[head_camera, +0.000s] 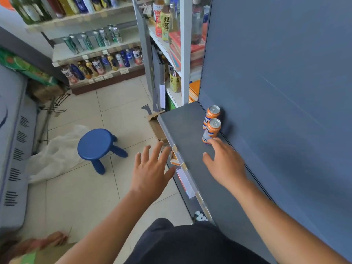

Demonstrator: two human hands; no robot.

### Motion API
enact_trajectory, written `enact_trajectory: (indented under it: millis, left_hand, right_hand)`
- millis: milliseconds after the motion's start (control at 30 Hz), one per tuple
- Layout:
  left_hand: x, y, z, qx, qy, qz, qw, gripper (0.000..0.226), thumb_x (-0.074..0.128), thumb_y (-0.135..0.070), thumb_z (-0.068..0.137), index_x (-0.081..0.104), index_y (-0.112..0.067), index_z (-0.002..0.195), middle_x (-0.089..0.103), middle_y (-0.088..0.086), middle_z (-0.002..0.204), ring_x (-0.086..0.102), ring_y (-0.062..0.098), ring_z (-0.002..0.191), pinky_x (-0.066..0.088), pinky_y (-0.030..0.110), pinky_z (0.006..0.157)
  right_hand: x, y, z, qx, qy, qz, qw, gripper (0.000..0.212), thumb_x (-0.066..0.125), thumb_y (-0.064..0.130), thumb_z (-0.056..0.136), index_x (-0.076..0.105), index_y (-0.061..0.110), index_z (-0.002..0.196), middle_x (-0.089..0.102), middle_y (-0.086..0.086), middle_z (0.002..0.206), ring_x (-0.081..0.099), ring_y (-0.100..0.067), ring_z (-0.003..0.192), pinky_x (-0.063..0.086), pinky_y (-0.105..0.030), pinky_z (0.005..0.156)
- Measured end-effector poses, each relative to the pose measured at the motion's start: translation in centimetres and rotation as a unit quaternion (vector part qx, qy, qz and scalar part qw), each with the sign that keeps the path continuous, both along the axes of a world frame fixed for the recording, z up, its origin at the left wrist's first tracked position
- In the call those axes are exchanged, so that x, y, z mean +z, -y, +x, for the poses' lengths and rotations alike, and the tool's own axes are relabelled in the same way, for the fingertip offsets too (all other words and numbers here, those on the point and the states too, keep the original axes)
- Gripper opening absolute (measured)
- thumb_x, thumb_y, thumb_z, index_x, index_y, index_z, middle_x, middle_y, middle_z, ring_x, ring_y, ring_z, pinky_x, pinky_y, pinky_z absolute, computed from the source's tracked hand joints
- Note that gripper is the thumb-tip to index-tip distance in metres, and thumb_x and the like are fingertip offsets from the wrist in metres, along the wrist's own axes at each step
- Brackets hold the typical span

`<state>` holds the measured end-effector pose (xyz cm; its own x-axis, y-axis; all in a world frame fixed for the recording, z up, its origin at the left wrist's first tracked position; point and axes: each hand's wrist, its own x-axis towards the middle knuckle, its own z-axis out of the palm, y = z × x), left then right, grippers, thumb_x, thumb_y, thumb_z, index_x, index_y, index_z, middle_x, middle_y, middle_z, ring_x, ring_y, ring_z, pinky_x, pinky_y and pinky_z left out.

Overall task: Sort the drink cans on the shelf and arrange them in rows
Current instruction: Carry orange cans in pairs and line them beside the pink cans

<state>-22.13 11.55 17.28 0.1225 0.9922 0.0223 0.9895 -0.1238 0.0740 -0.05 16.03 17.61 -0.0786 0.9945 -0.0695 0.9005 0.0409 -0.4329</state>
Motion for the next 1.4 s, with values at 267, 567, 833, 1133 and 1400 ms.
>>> enact_trajectory:
  millis: [267,567,833,1133,1400]
  left_hand:
    - [-3.0,-12.6,0.2,-0.084,0.009,-0.007,0.996,0.057,0.061,-0.054,0.090,0.042,-0.027,0.136,0.049,0.005,0.146,0.048,0.040,0.130,0.043,0.054,0.103]
    - [-4.8,-26.3,0.6,-0.260,-0.025,-0.081,0.962,0.058,0.050,-0.054,0.096,0.038,-0.027,0.146,0.035,0.002,0.156,0.033,0.038,0.142,0.031,0.053,0.113]
    - [-9.0,-32.1,3.3,-0.350,-0.078,-0.100,0.928,0.058,0.067,-0.049,0.085,0.047,-0.021,0.133,0.051,0.004,0.141,0.048,0.041,0.126,0.045,0.057,0.097]
    - [-12.3,-36.2,6.5,-0.333,-0.083,-0.171,0.924,0.073,0.048,-0.054,0.096,0.015,-0.018,0.151,0.028,-0.001,0.157,0.029,0.033,0.142,0.033,0.050,0.111]
    - [-13.3,-40.3,9.6,-0.357,-0.019,-0.198,0.913,0.085,0.058,-0.053,0.092,0.011,-0.019,0.155,0.033,-0.001,0.157,0.035,0.029,0.138,0.036,0.044,0.104]
  right_hand:
    - [-1.1,-7.1,0.8,-0.163,-0.042,-0.030,0.985,0.036,0.056,0.034,0.094,0.052,0.025,0.130,0.056,0.008,0.135,0.054,-0.027,0.119,0.043,-0.036,0.085]
    - [-2.8,-13.1,-1.4,-0.281,0.013,-0.099,0.955,0.041,0.057,0.038,0.094,0.054,0.021,0.131,0.059,0.002,0.133,0.055,-0.025,0.121,0.044,-0.037,0.095]
    - [-6.4,-14.2,-1.4,-0.307,0.017,-0.178,0.935,0.045,0.049,0.040,0.097,0.050,0.027,0.141,0.043,0.007,0.150,0.037,-0.018,0.139,0.029,-0.031,0.110]
    - [-9.2,-18.1,-0.6,-0.358,-0.056,-0.237,0.901,0.074,0.062,0.040,0.090,0.025,0.024,0.152,0.053,-0.006,0.141,0.051,-0.028,0.127,0.040,-0.037,0.100]
    - [-13.6,-20.8,-1.6,-0.441,-0.217,-0.197,0.848,0.062,0.075,0.035,0.074,0.041,0.030,0.127,0.062,0.005,0.120,0.061,-0.025,0.109,0.051,-0.042,0.088]
